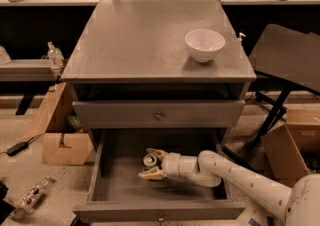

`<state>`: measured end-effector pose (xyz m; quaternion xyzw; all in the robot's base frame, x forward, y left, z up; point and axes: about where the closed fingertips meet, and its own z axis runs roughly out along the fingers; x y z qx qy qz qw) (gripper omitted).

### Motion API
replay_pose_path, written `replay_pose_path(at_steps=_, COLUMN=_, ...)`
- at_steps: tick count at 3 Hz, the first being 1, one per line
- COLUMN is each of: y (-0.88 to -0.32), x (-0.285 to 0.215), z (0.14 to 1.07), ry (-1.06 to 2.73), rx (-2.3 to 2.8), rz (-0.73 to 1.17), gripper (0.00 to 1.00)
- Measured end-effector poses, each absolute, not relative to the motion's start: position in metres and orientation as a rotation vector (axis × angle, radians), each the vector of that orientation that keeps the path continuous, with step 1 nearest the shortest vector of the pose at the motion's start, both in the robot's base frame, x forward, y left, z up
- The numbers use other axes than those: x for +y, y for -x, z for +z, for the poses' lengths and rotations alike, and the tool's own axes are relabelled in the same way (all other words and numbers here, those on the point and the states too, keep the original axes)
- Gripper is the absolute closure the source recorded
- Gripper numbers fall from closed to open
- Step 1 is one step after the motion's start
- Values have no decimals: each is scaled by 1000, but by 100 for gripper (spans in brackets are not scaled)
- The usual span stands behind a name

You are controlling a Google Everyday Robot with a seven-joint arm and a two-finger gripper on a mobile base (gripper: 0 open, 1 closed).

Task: Pick green can from middle drawer and place on counter

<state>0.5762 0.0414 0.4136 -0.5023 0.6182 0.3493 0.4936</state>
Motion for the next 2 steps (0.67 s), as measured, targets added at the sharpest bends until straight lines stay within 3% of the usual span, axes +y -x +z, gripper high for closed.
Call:
replay_pose_path(at_steps=1, y=-563, x=43, z=426, ry=1239, rx=1545, rz=852, gripper=66)
replay_pose_path(at_steps=2, y=-523, x=28, z=474, ry=1265, rx=1619, rz=902, gripper=89)
